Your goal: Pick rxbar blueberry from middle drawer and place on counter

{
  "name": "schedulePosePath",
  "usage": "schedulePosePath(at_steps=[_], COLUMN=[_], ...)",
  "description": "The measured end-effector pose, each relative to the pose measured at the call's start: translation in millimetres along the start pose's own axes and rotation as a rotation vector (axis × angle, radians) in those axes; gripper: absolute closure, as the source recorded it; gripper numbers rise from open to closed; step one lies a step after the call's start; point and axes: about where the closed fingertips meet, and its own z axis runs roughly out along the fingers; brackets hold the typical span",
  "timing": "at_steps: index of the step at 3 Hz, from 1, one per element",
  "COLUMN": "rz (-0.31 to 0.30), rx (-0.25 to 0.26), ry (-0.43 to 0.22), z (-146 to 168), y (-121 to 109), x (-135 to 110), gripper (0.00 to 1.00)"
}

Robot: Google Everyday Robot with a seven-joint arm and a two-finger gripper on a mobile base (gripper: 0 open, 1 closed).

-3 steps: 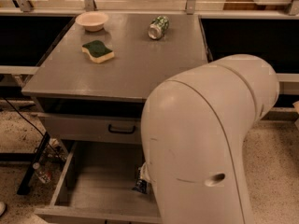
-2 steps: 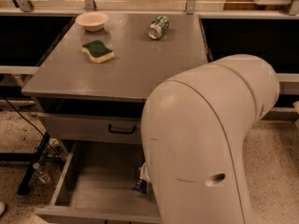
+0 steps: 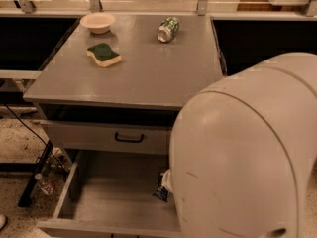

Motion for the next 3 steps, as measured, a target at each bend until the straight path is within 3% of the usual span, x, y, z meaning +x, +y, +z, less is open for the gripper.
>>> schedulePosePath(at_steps=[2,3], rz=[0.147,0.256], rx=[0.07,0.12], ry=[-0.088,-0.177], z=[-37.8,-75.4], y=[-67.4,-113.8], x=[-26.5,-41.4], gripper=[1.0,1.0])
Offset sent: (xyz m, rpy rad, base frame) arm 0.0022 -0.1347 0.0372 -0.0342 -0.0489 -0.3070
